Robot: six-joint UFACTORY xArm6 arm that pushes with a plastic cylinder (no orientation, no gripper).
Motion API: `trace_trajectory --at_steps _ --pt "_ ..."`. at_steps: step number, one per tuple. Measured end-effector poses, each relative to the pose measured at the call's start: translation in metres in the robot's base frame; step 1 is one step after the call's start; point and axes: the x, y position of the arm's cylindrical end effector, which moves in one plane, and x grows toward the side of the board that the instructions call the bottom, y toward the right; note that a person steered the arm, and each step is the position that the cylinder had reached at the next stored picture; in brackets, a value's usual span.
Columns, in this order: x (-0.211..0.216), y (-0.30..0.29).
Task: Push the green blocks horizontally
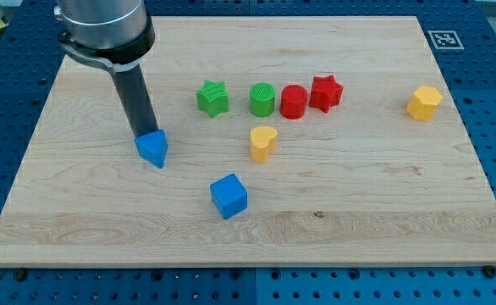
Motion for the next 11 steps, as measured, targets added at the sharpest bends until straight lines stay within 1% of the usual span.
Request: trace_trajectory --at_steps 1,2,3,4,5,6,7,9,10,11 --pt "-0.008 -0.004" --pt "-0.065 -0.018" --pt "-0.129 0.001" --pt "-0.138 0.074" --pt "-0.125 0.125" --pt "-0.097 0.136" --pt "-0.078 0.133" --pt "-0.061 0.119" --pt "-0.077 0.118" --pt "-0.084 0.111"
